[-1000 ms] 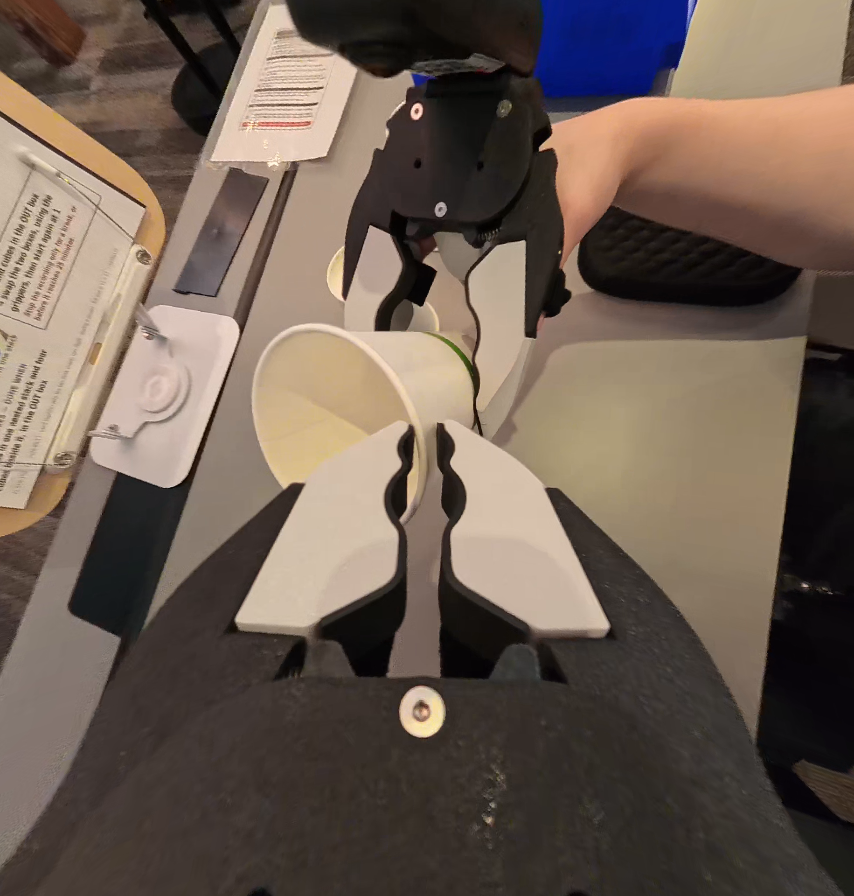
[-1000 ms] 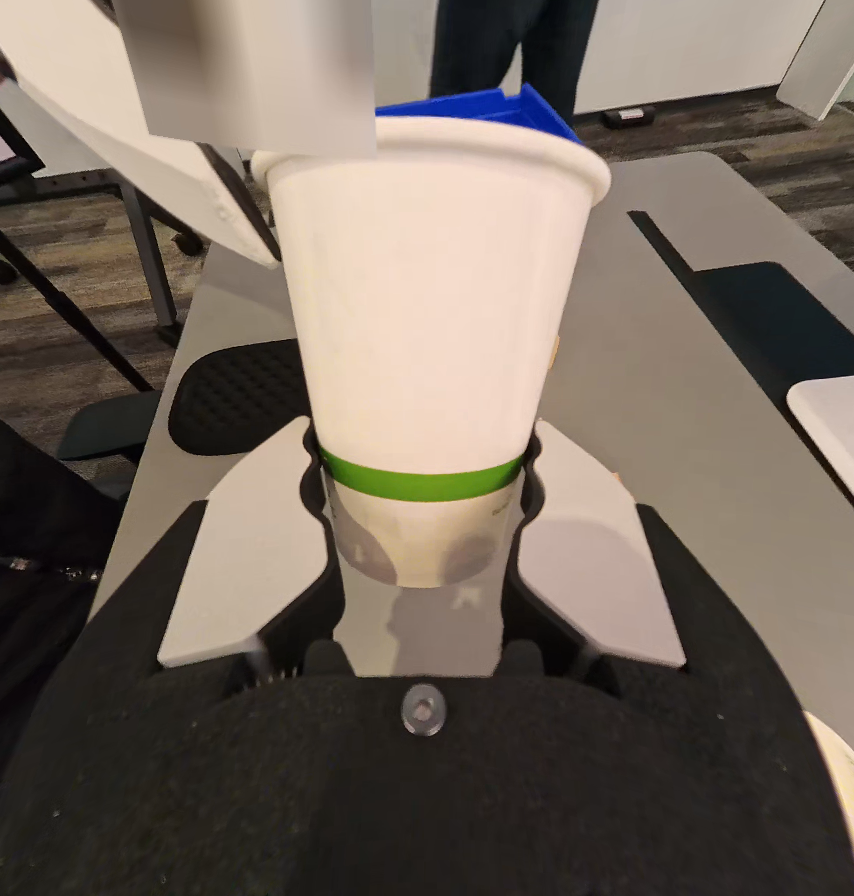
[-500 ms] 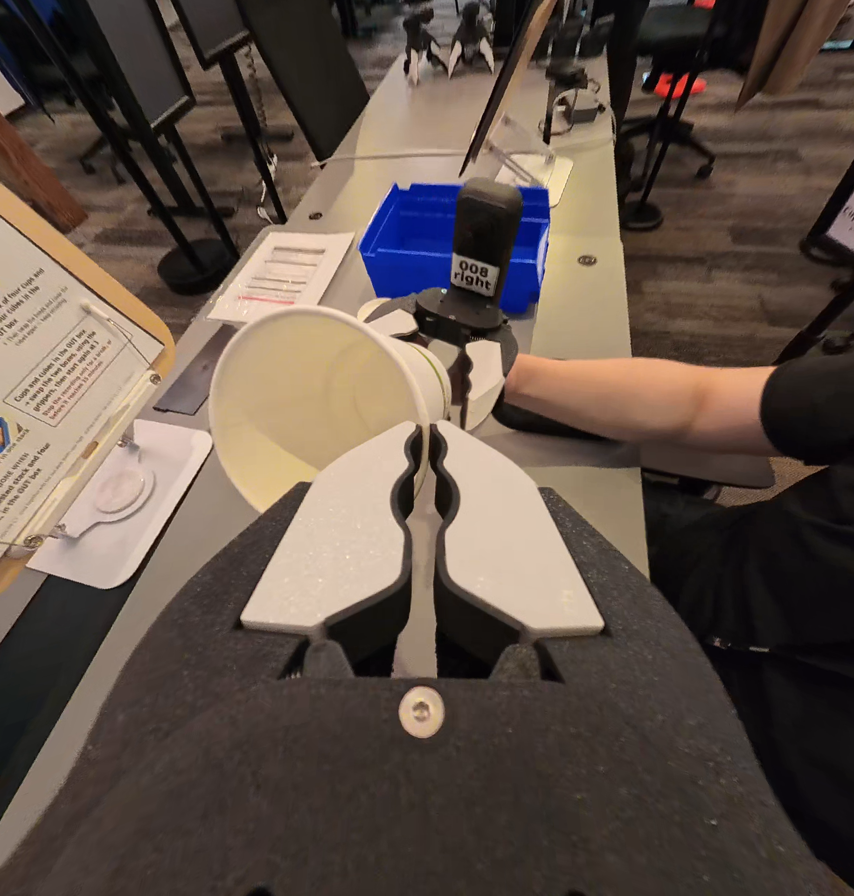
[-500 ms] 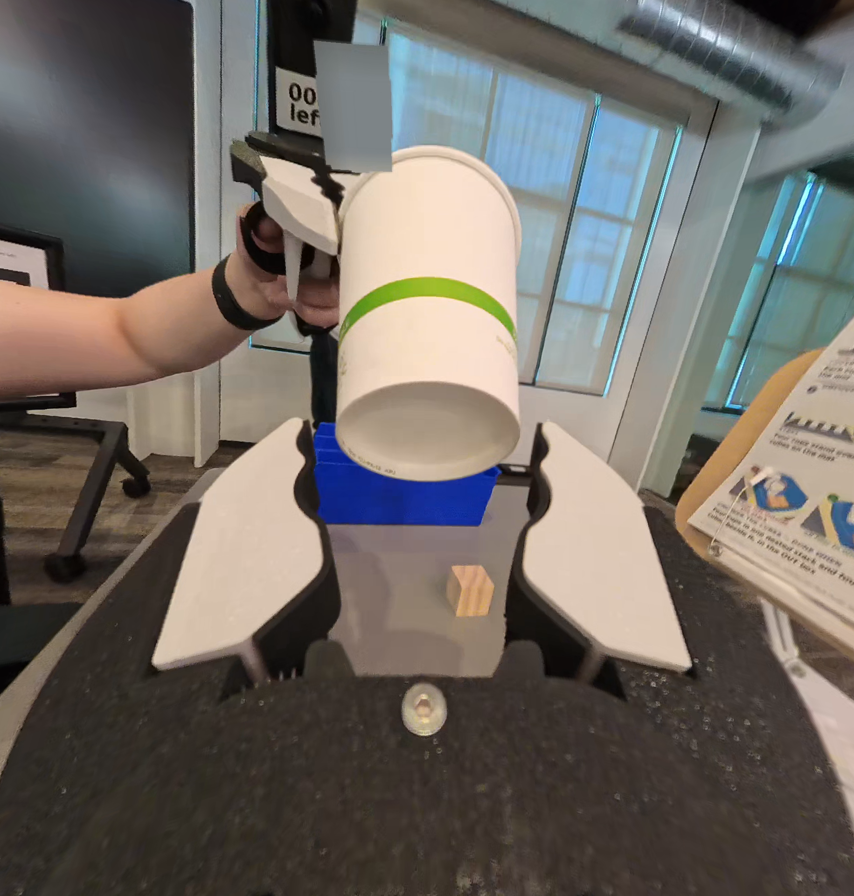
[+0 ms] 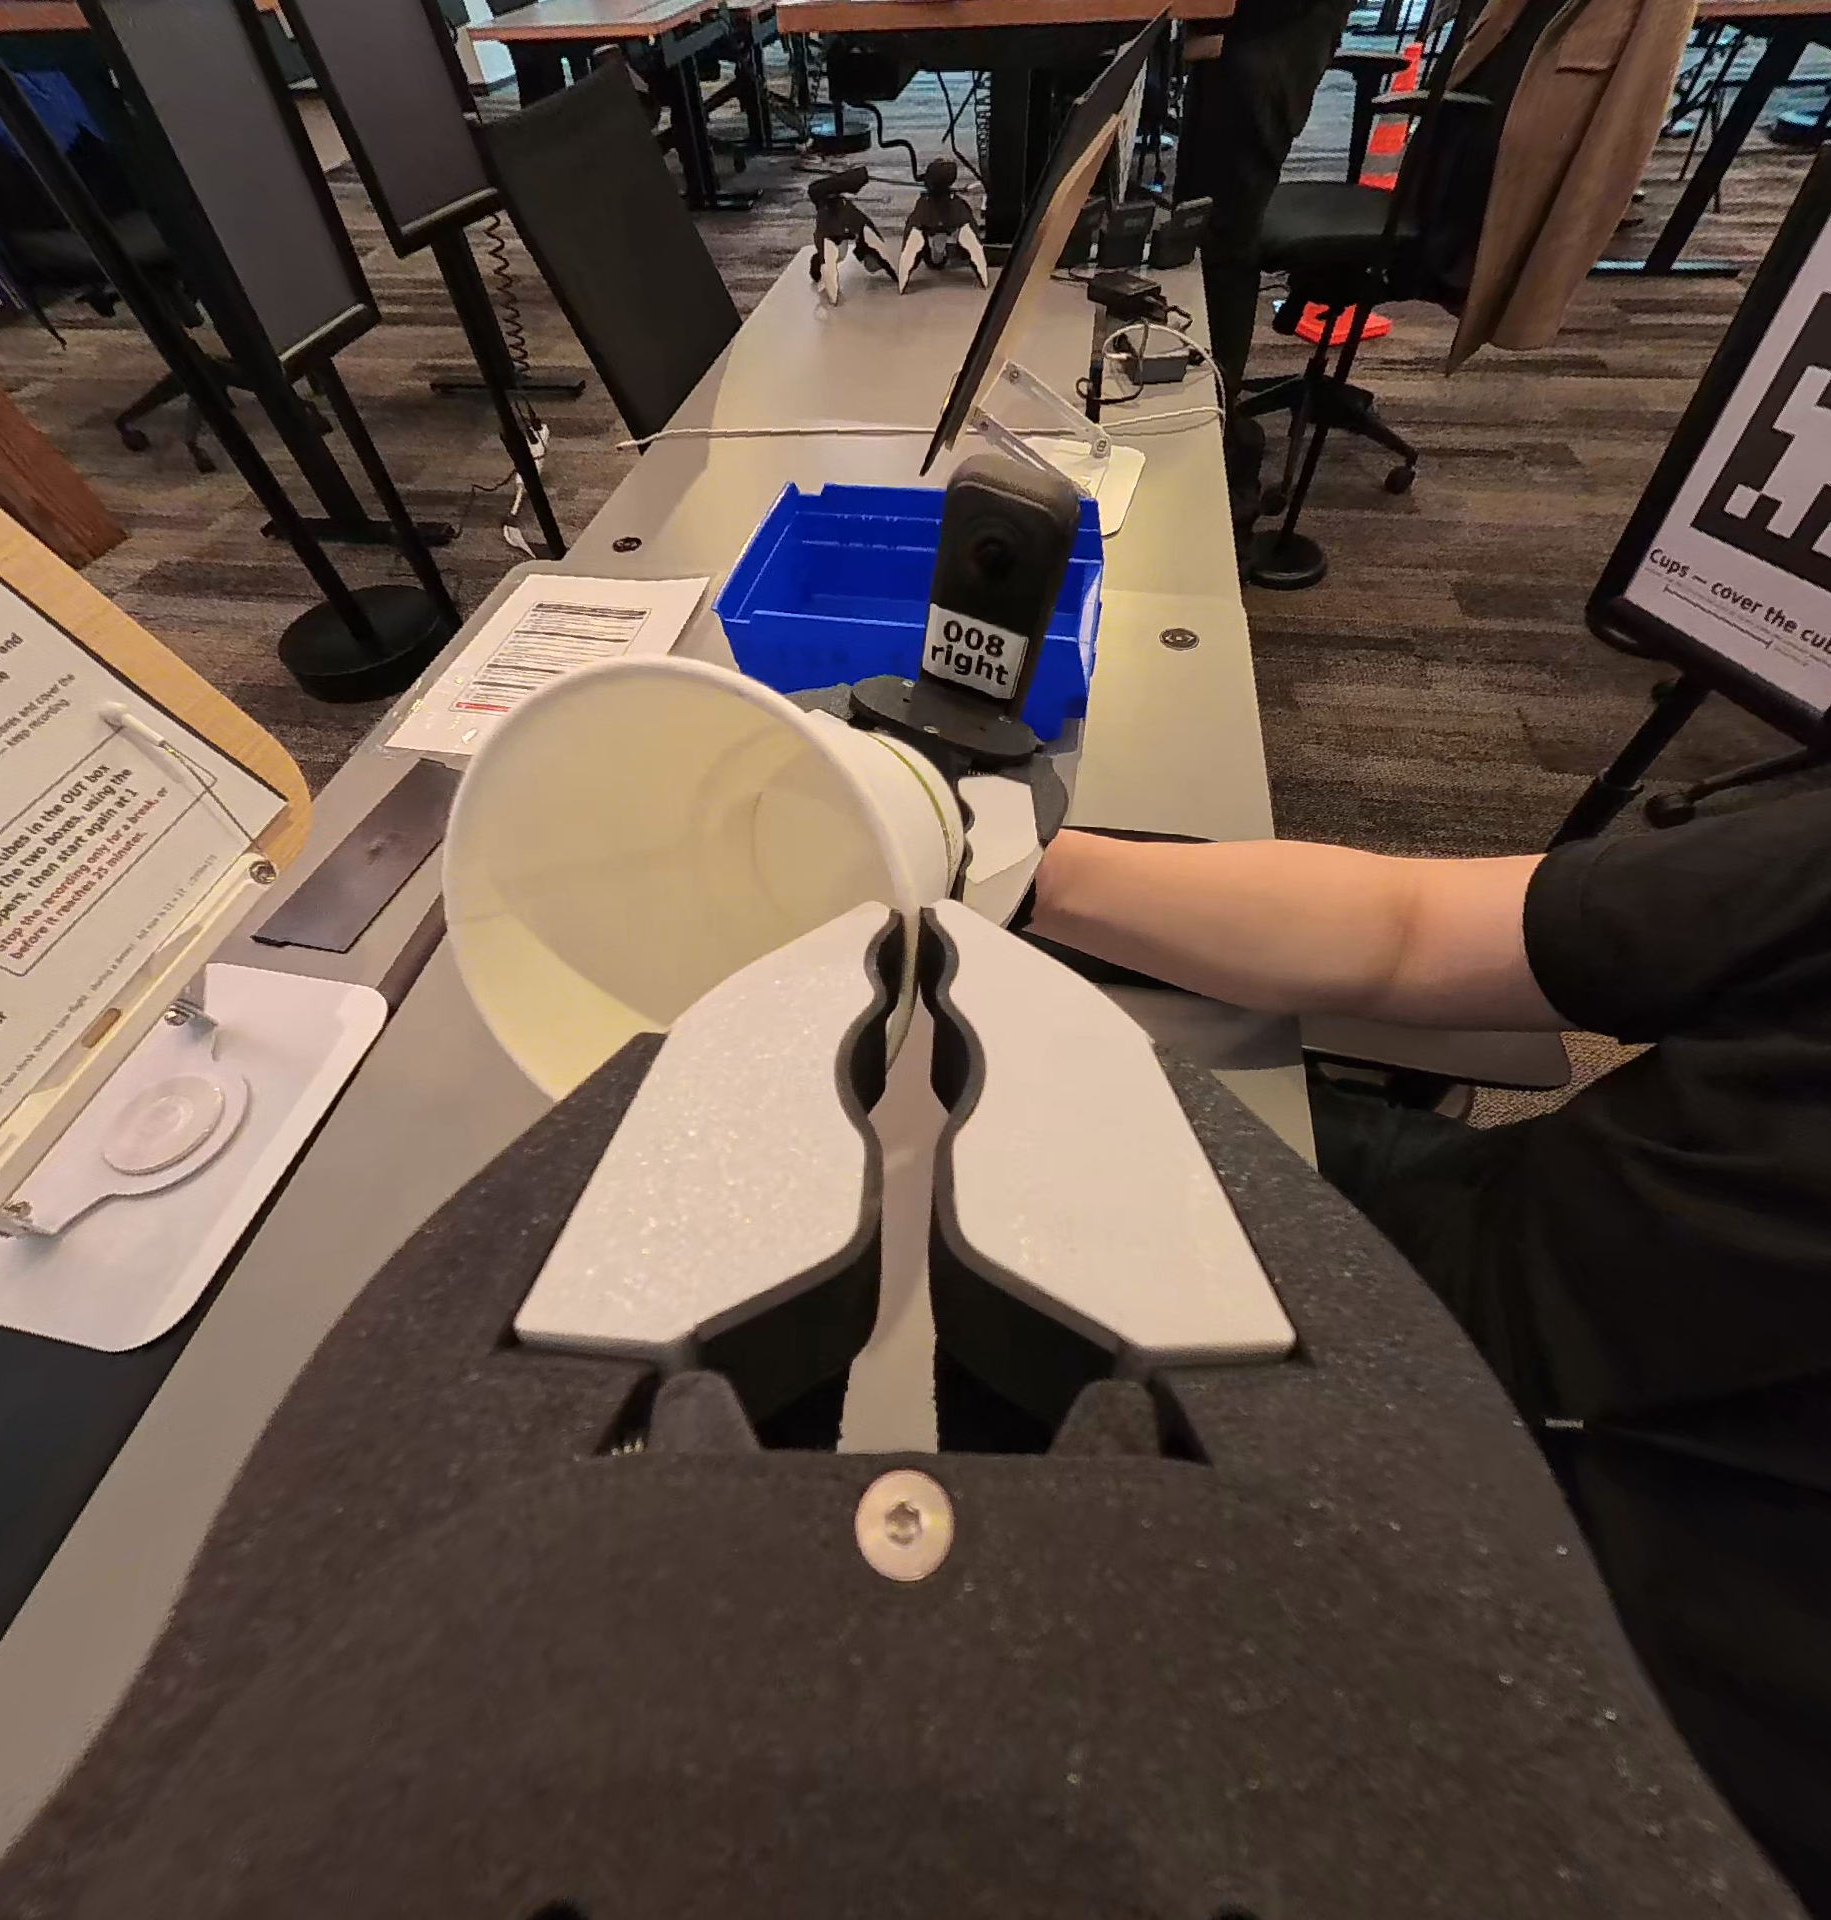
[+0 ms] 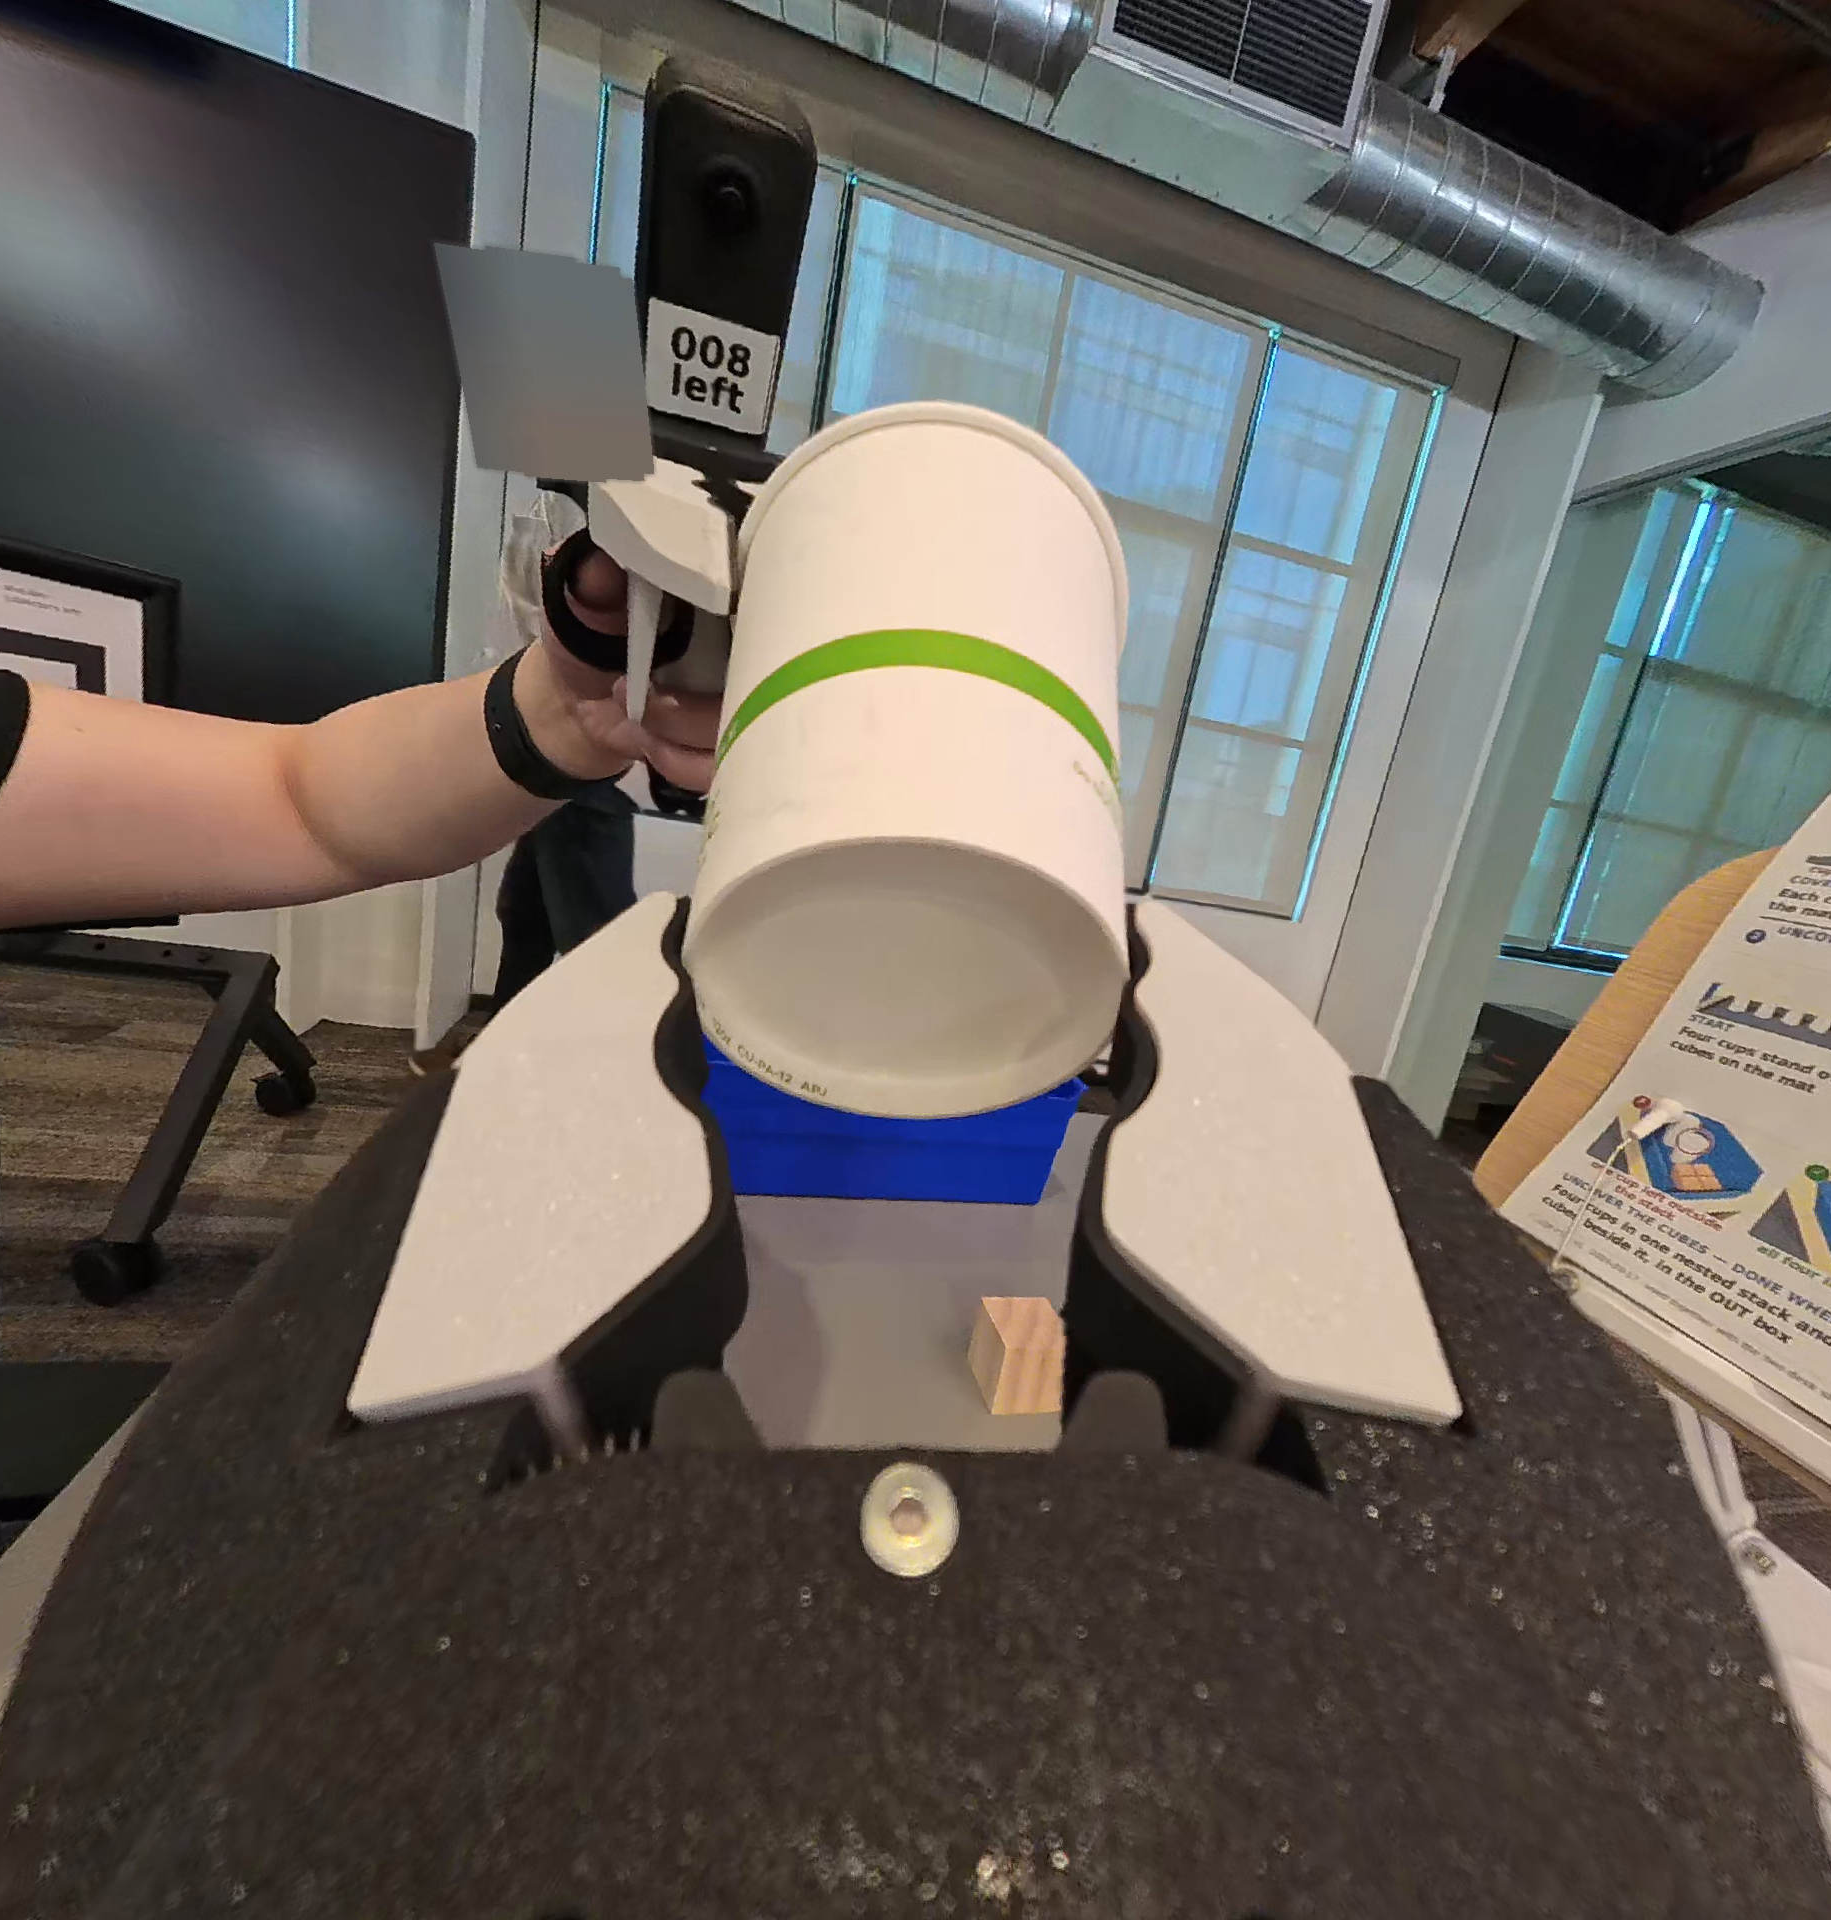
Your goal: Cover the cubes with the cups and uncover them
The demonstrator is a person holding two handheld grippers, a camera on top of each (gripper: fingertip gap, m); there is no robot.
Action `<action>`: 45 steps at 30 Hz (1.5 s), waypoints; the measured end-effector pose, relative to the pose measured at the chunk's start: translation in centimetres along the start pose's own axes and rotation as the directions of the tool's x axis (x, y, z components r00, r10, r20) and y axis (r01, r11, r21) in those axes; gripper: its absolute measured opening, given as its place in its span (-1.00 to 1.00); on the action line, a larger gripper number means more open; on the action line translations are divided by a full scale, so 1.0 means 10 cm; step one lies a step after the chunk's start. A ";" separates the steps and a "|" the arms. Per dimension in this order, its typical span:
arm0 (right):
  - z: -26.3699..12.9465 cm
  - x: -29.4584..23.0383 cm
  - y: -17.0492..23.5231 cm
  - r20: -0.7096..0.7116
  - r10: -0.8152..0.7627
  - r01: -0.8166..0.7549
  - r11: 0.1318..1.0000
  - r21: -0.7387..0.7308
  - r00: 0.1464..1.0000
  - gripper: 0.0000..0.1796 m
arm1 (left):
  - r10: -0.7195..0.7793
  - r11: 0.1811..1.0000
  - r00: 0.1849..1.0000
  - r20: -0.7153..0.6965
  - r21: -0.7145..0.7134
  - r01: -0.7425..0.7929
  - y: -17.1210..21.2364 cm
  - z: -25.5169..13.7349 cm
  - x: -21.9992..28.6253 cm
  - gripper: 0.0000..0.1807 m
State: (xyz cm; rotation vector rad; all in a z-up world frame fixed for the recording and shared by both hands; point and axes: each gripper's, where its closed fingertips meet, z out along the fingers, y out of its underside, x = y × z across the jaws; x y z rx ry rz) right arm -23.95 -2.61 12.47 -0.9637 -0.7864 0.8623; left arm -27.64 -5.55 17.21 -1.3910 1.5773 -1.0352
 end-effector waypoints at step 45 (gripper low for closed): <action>-0.45 0.92 2.20 0.146 0.193 0.230 -0.549 -0.804 0.970 -0.15 | -0.117 0.975 0.807 0.578 -0.088 0.204 1.26 -1.83 -0.45 -0.58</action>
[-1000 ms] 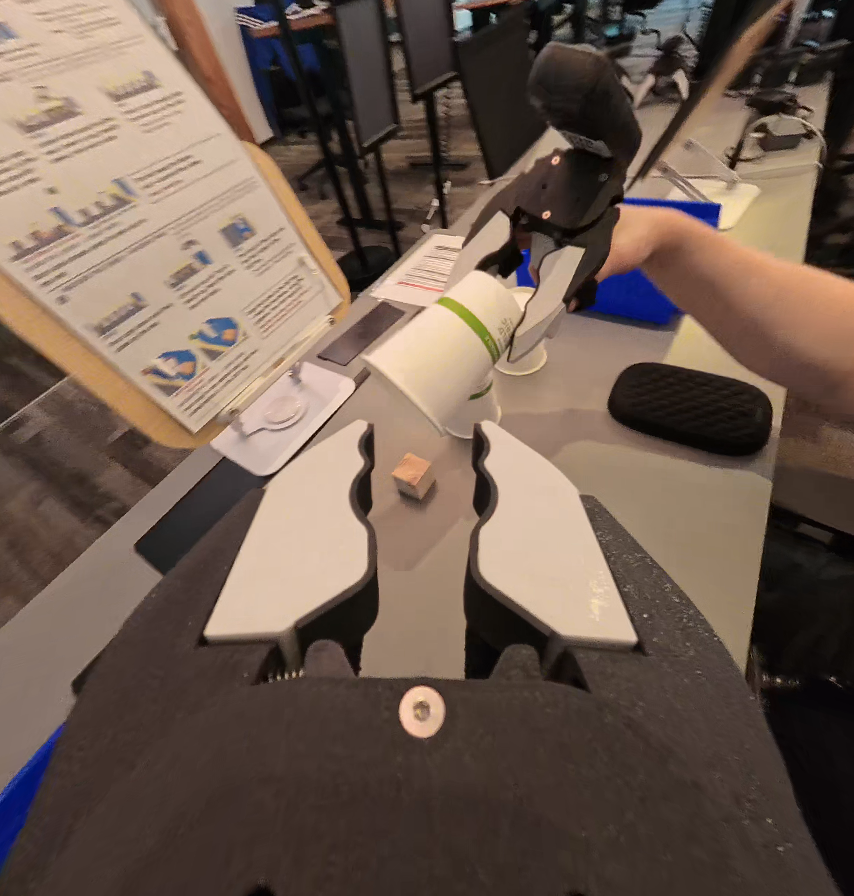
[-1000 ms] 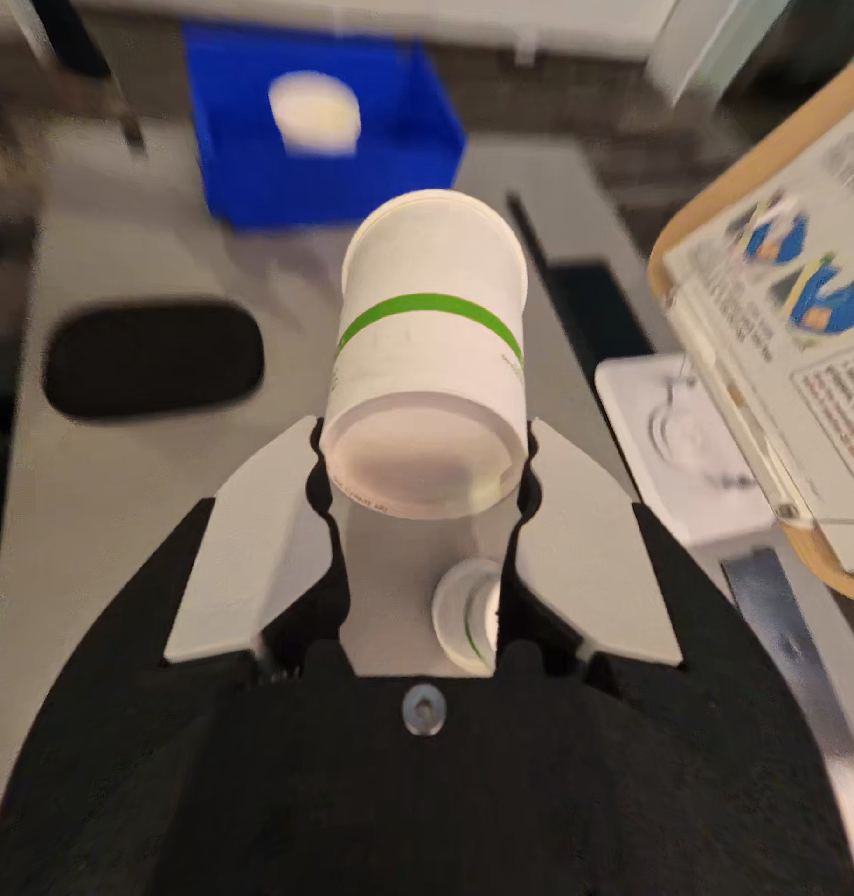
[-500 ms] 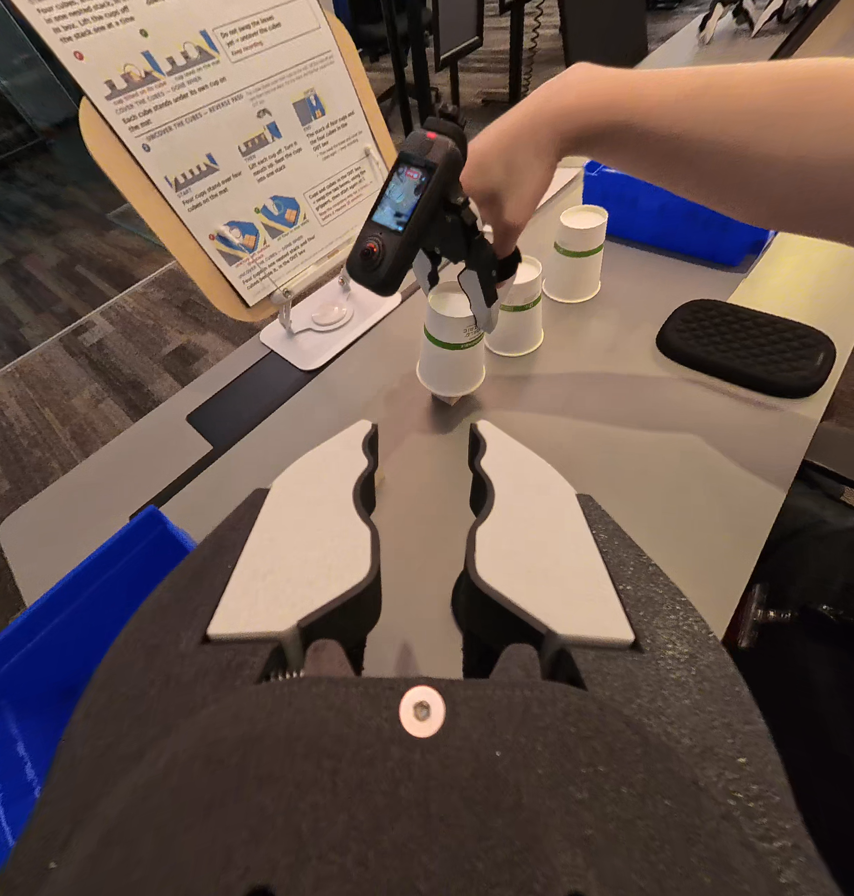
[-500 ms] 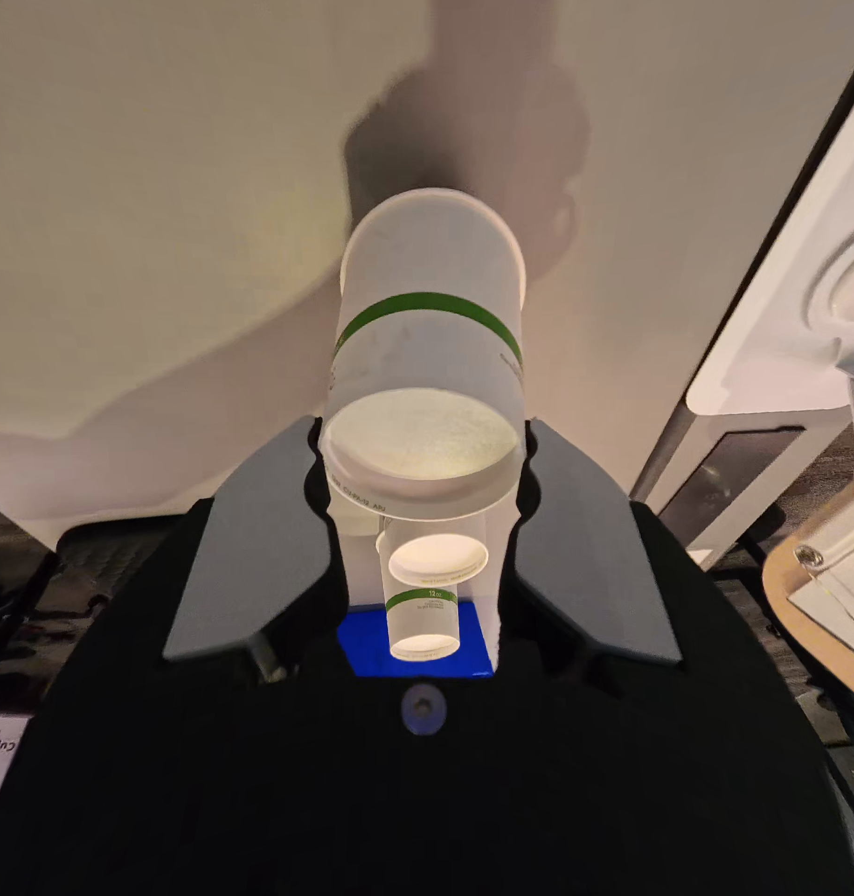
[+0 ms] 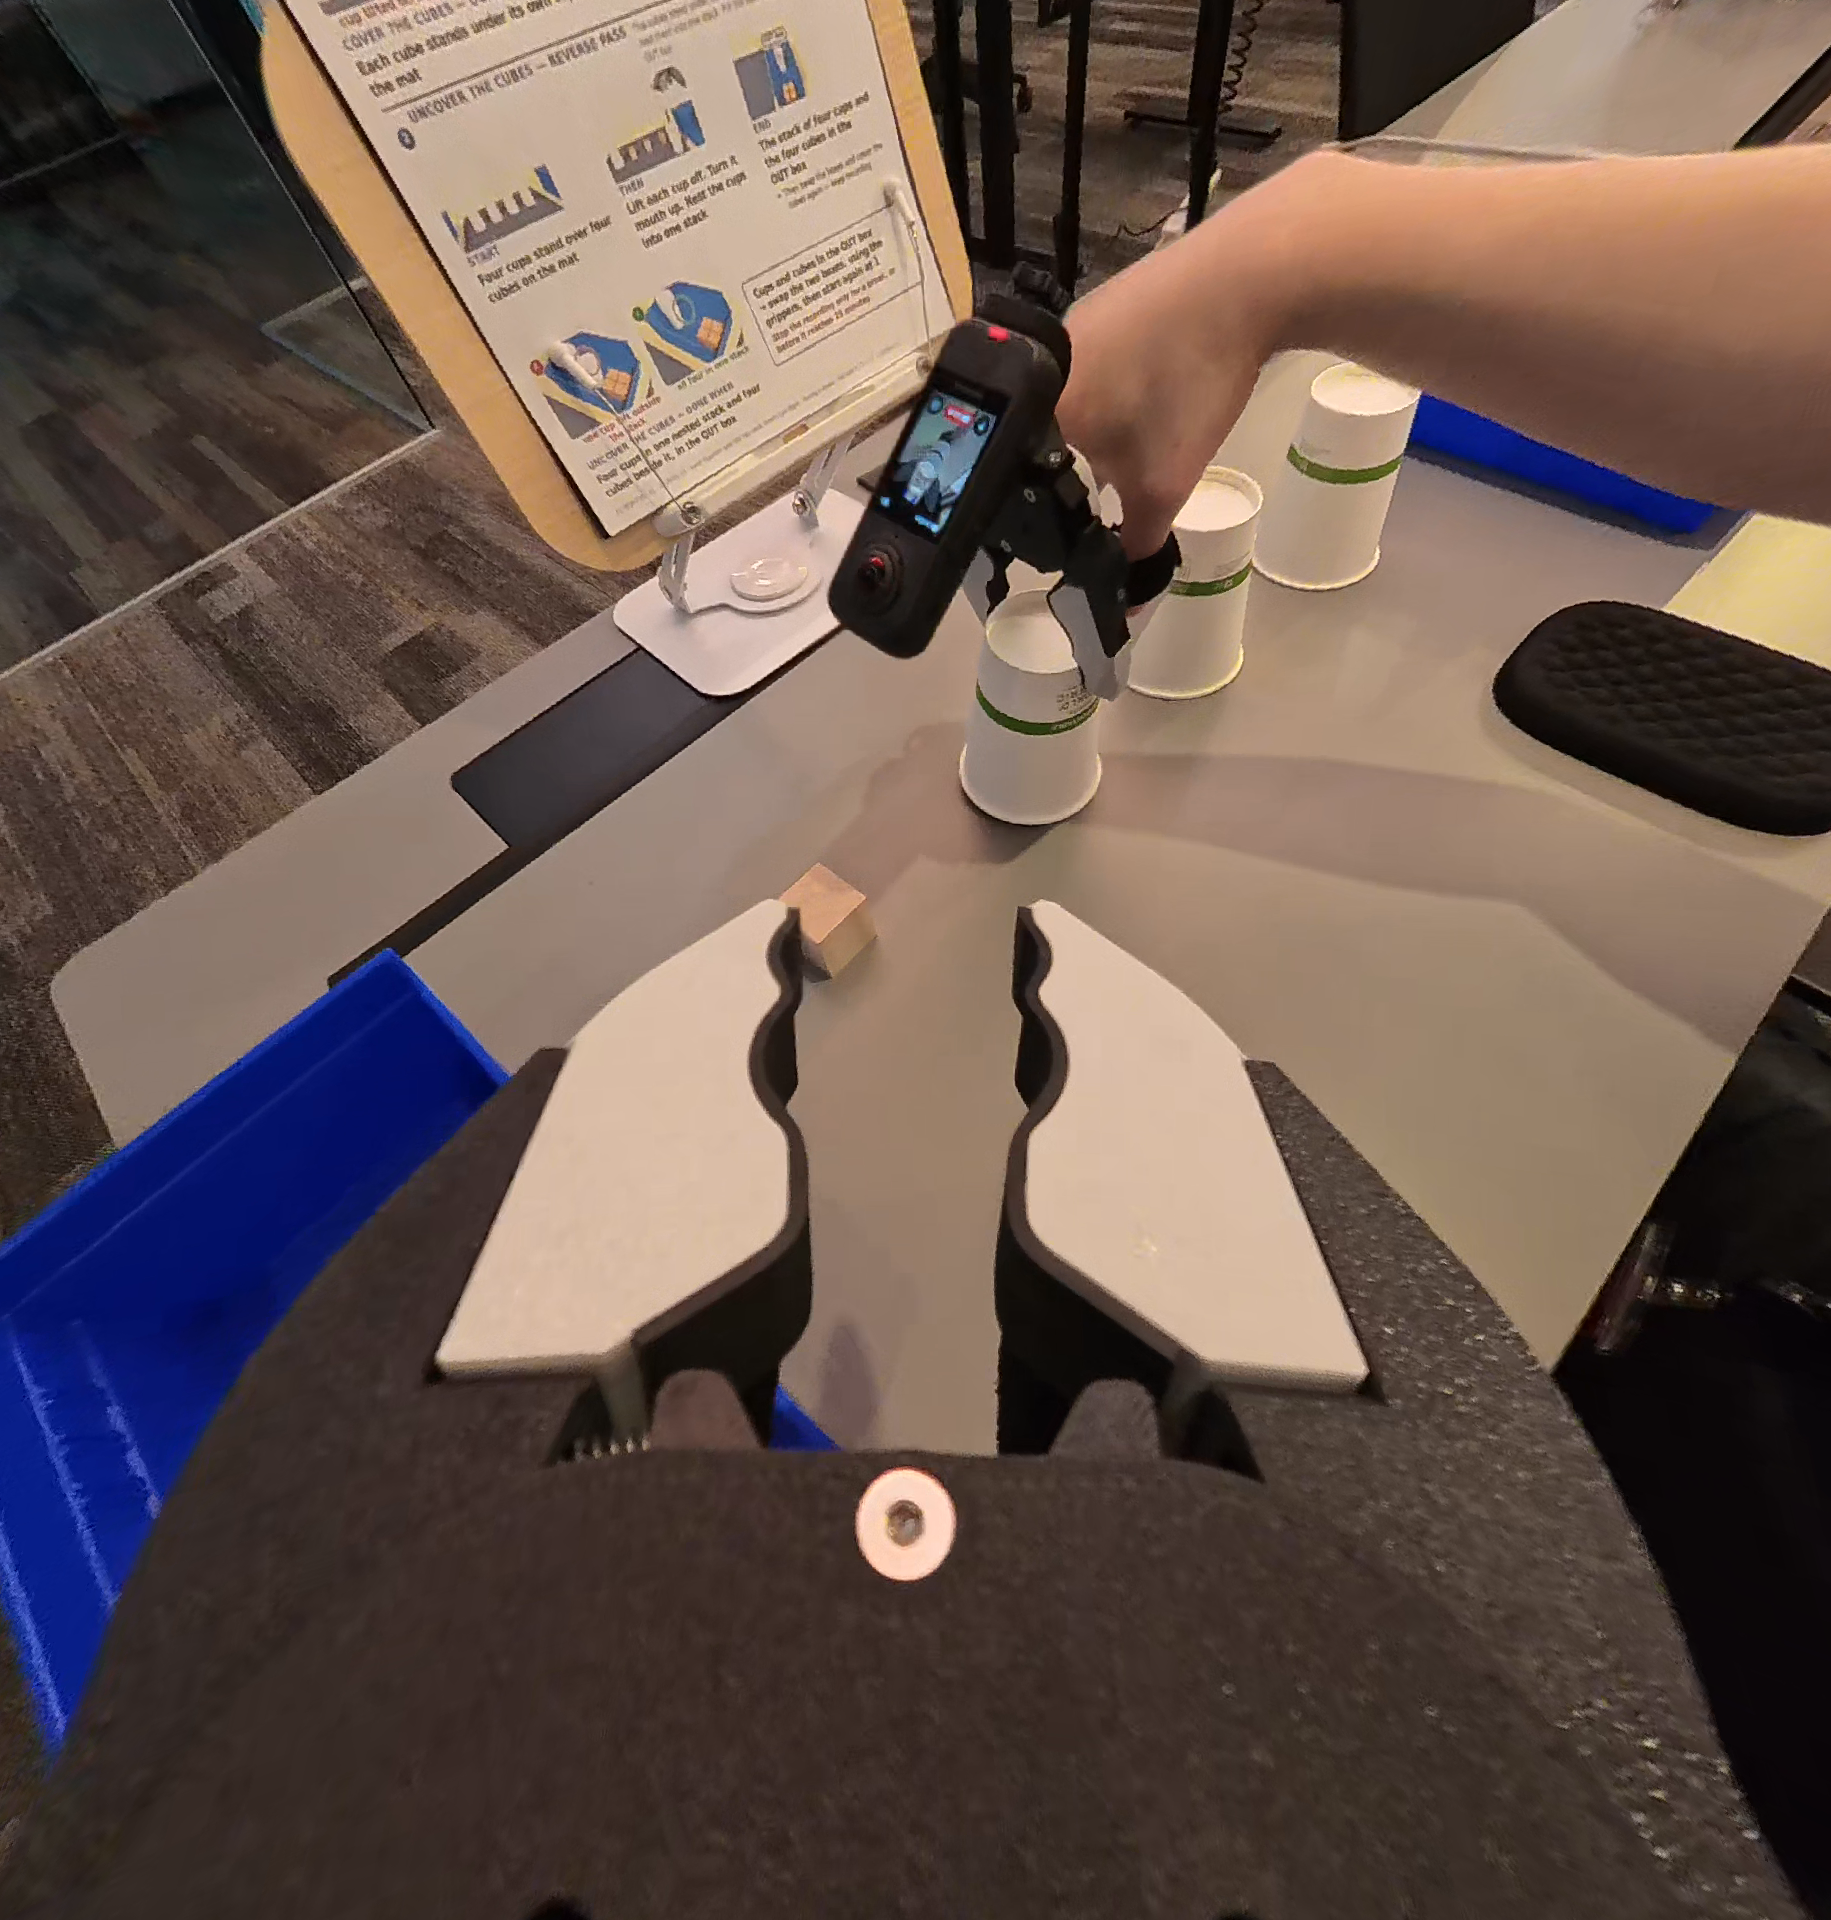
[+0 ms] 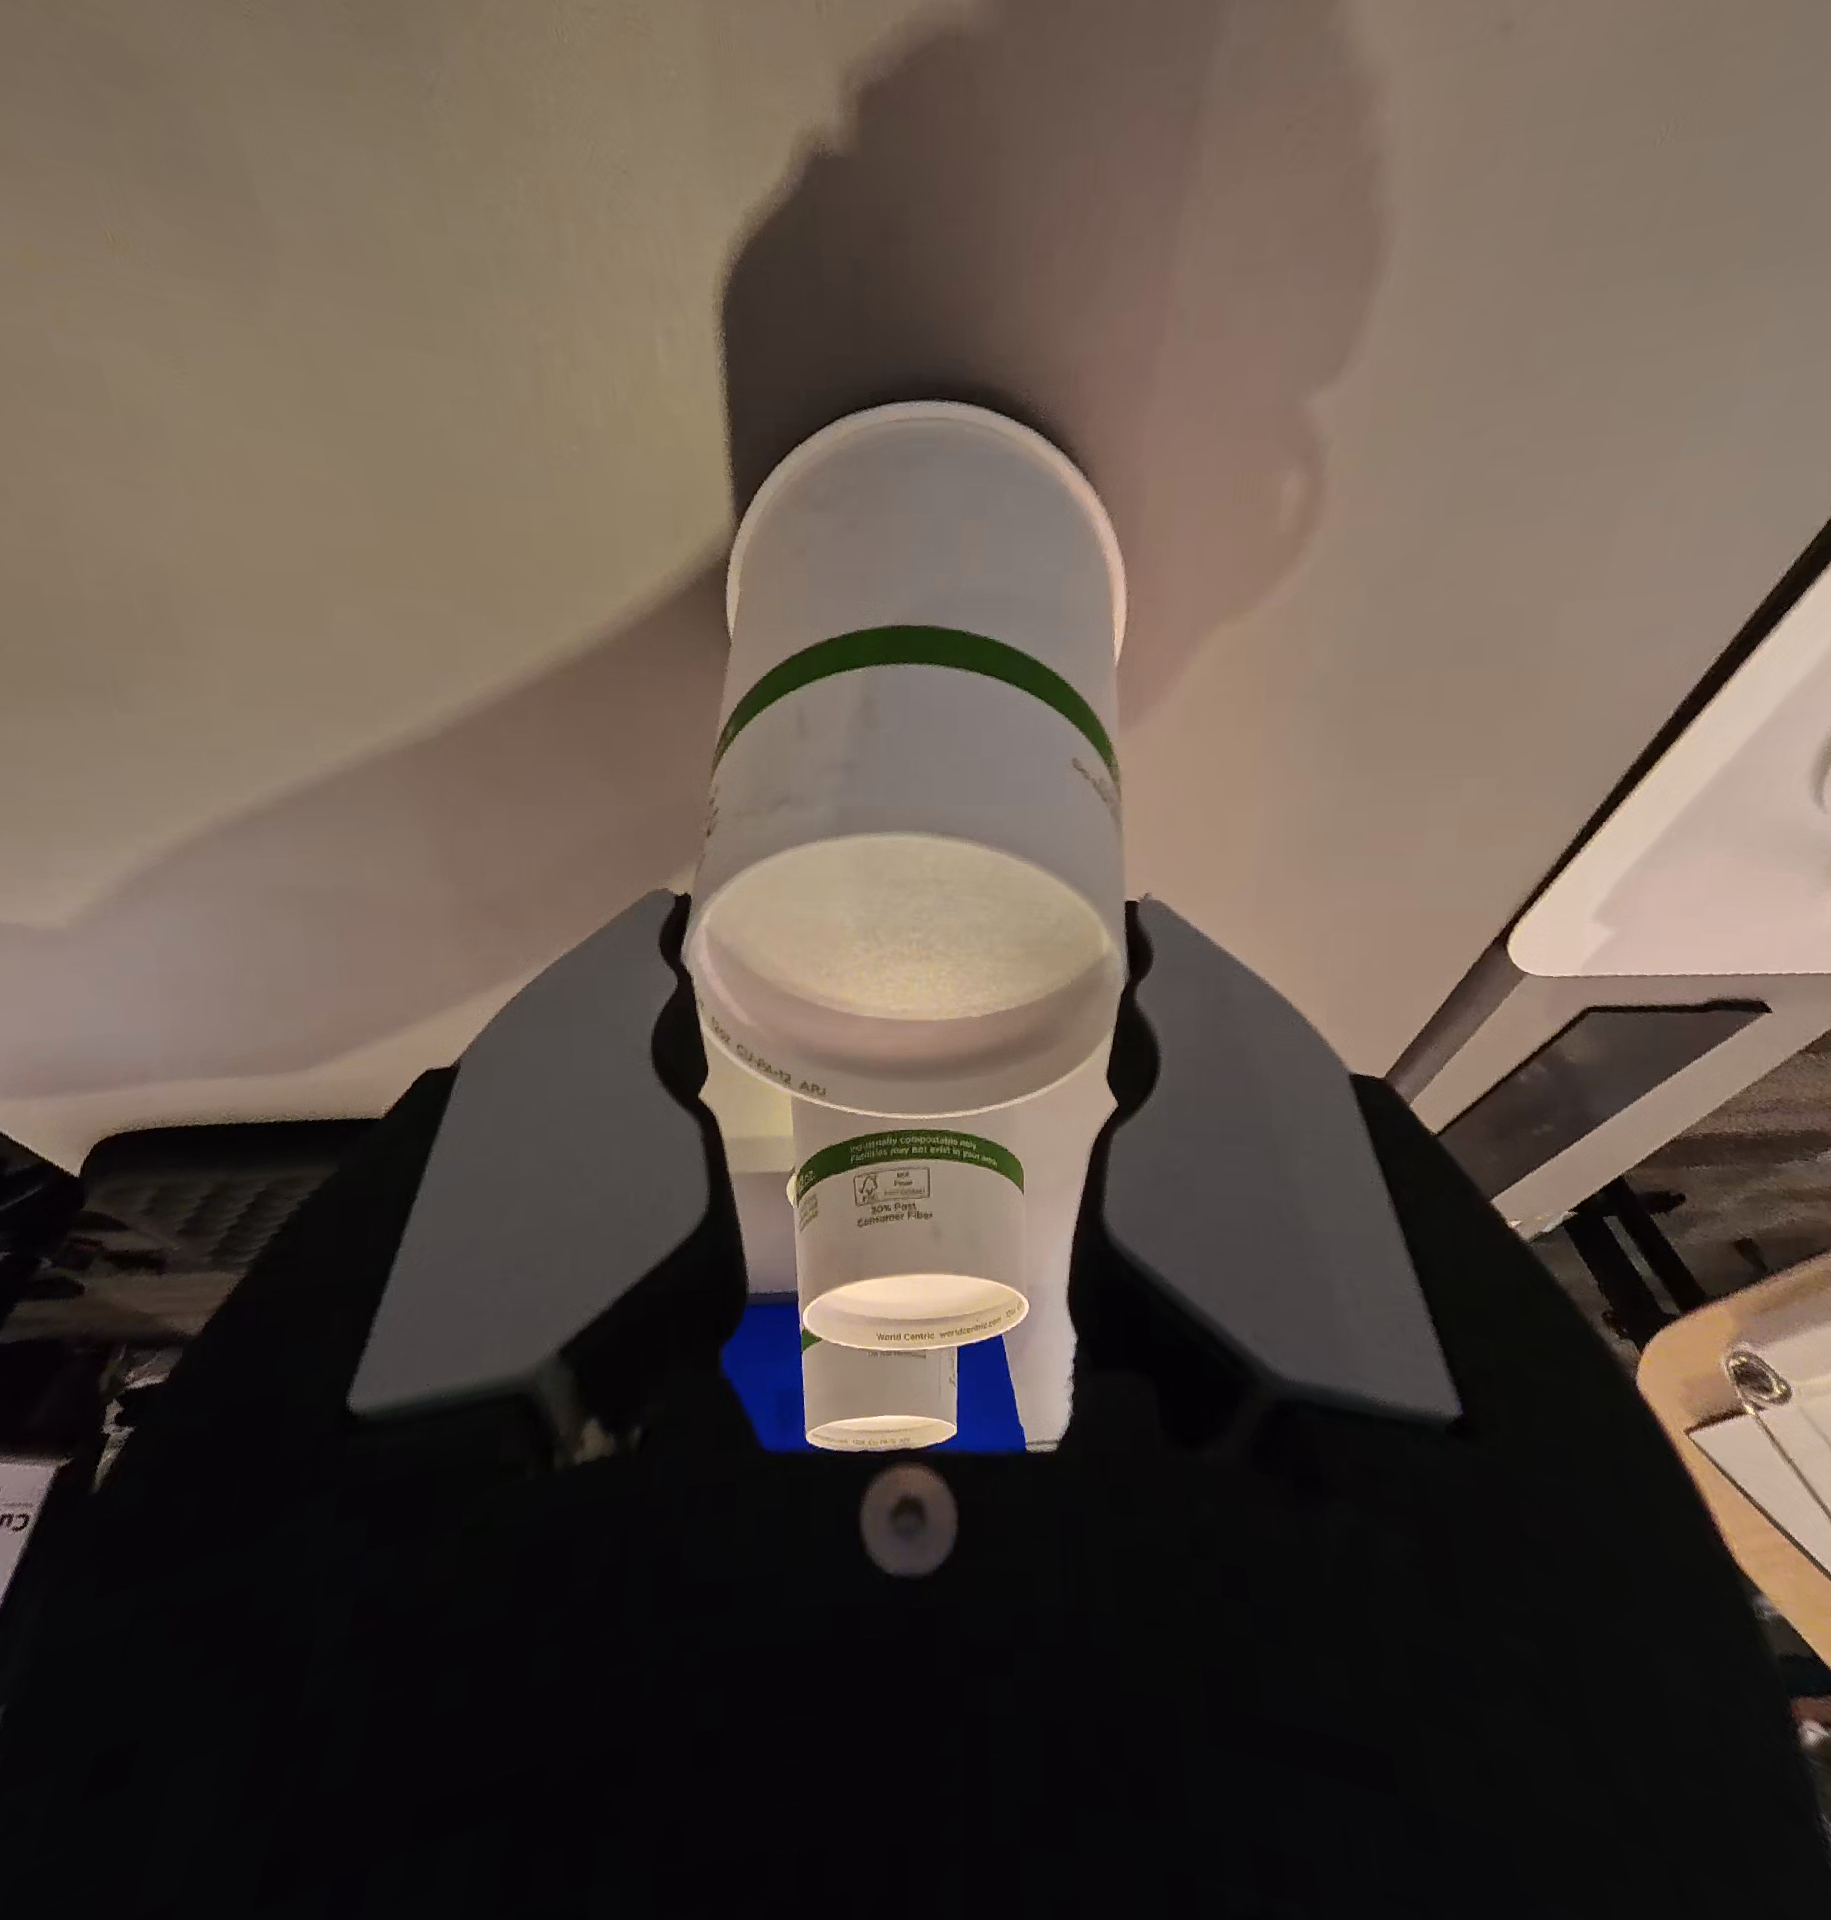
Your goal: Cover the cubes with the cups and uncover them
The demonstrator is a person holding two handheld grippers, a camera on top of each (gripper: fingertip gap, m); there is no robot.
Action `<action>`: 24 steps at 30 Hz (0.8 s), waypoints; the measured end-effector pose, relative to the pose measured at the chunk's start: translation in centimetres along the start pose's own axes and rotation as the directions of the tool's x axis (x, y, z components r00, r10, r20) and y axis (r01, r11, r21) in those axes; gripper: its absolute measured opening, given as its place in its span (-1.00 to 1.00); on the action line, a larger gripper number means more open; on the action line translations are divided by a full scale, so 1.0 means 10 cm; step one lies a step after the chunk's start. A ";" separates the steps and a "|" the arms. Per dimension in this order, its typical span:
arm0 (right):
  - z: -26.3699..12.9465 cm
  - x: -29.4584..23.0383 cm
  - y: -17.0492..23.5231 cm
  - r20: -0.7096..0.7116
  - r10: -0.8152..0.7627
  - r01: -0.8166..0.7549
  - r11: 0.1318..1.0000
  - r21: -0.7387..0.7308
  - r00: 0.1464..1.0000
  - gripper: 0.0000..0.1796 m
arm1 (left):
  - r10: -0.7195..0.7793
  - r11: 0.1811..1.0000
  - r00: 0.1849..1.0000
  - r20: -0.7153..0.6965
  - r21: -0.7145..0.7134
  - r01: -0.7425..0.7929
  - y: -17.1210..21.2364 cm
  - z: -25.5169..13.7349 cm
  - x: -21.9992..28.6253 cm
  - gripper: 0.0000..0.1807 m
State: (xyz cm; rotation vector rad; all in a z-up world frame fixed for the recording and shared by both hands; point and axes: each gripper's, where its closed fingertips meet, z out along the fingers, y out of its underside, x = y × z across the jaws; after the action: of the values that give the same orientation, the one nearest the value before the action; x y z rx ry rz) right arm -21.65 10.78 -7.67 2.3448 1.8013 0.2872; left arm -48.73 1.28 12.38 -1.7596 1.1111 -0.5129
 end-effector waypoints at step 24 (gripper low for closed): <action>-1.10 -0.58 0.22 -0.263 0.069 0.121 0.758 0.641 0.962 -0.01 | 0.321 0.724 0.944 -0.072 -0.624 -0.294 1.79 0.40 -1.16 -0.54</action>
State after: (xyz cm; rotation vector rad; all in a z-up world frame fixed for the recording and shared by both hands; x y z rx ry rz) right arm -23.90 4.84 3.27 2.8383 2.3724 -0.0549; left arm -59.67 10.96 -3.63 -2.0627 1.6402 0.1368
